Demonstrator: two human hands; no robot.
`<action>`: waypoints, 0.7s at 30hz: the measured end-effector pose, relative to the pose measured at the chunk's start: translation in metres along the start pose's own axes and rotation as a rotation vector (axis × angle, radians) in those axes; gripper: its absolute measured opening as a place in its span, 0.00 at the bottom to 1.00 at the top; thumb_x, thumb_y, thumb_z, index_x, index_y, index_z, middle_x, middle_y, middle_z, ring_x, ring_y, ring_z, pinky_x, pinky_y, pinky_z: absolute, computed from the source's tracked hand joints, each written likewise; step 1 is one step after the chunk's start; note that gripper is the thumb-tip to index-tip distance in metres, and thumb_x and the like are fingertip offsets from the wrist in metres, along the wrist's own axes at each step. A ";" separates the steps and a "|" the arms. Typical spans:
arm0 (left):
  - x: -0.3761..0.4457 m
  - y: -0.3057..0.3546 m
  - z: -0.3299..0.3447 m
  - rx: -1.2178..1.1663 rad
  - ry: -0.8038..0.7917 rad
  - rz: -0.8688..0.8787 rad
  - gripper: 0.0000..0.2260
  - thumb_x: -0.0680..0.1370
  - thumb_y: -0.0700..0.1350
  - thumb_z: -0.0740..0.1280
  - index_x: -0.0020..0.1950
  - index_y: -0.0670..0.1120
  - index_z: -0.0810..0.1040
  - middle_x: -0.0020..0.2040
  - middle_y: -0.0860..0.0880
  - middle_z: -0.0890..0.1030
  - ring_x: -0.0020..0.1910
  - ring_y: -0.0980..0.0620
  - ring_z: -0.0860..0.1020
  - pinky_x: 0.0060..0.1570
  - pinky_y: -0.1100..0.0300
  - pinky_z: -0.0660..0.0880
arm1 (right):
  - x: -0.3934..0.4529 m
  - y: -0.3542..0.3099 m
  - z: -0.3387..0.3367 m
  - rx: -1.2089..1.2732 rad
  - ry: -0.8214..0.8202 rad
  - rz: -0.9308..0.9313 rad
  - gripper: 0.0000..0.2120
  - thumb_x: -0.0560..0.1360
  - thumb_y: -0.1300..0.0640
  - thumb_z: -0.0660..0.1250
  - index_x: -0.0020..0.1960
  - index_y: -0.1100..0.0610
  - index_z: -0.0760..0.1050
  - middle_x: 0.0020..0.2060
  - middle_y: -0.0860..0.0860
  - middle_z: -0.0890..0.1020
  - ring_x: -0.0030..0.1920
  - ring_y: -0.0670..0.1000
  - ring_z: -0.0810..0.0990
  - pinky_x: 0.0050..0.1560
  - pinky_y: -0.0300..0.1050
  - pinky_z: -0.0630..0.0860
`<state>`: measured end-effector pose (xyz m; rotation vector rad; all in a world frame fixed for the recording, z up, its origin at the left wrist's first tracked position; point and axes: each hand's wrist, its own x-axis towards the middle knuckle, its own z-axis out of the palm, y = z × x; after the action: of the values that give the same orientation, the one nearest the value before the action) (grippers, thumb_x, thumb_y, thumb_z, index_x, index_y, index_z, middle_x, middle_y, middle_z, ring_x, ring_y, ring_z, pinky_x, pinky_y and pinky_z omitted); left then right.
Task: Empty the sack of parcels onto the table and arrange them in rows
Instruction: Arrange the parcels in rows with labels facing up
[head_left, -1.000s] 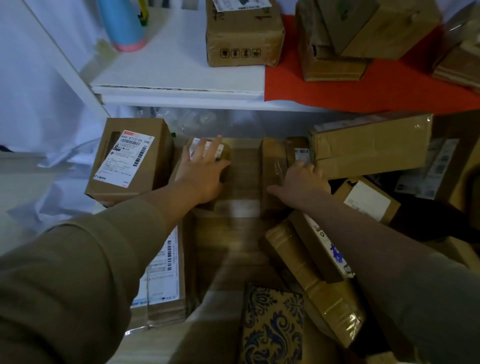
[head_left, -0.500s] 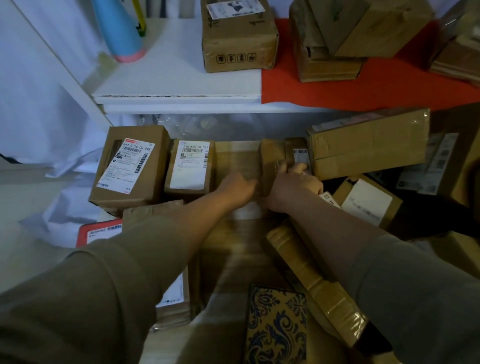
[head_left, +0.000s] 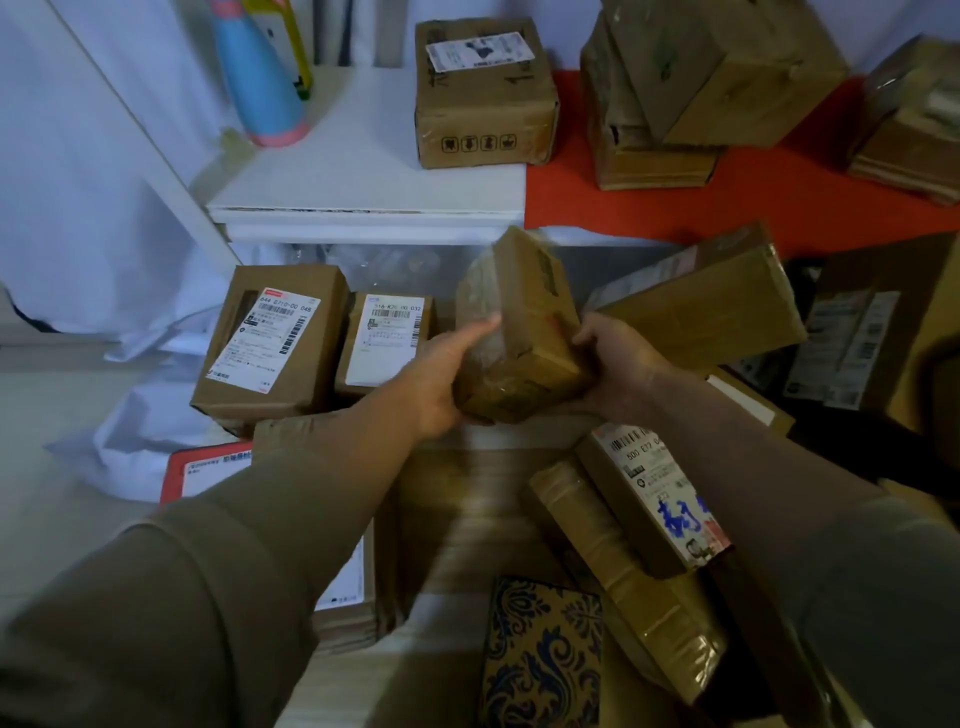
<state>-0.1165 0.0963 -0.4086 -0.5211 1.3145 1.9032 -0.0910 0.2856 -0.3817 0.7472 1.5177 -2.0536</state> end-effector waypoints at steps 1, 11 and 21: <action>-0.004 0.000 0.002 0.069 0.011 0.024 0.37 0.66 0.55 0.79 0.70 0.48 0.70 0.63 0.42 0.80 0.59 0.40 0.80 0.58 0.39 0.76 | 0.002 0.000 0.000 -0.045 0.073 -0.007 0.11 0.76 0.62 0.55 0.55 0.58 0.74 0.54 0.61 0.80 0.55 0.62 0.80 0.58 0.65 0.77; -0.018 -0.003 0.026 0.336 0.319 0.428 0.23 0.71 0.52 0.76 0.62 0.55 0.70 0.61 0.48 0.76 0.57 0.49 0.77 0.55 0.50 0.77 | 0.006 0.006 0.009 -0.082 0.242 -0.092 0.36 0.74 0.26 0.52 0.68 0.51 0.74 0.61 0.54 0.80 0.60 0.57 0.79 0.65 0.62 0.73; -0.030 -0.013 0.036 0.647 0.557 0.611 0.38 0.64 0.58 0.79 0.66 0.53 0.62 0.63 0.50 0.68 0.64 0.50 0.68 0.59 0.53 0.74 | -0.001 0.000 0.023 -0.217 0.279 -0.233 0.23 0.80 0.36 0.56 0.62 0.50 0.77 0.57 0.51 0.82 0.57 0.53 0.79 0.60 0.54 0.75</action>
<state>-0.0840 0.1215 -0.3815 -0.3331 2.5629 1.6619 -0.0939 0.2634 -0.3756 0.8311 2.0318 -1.9616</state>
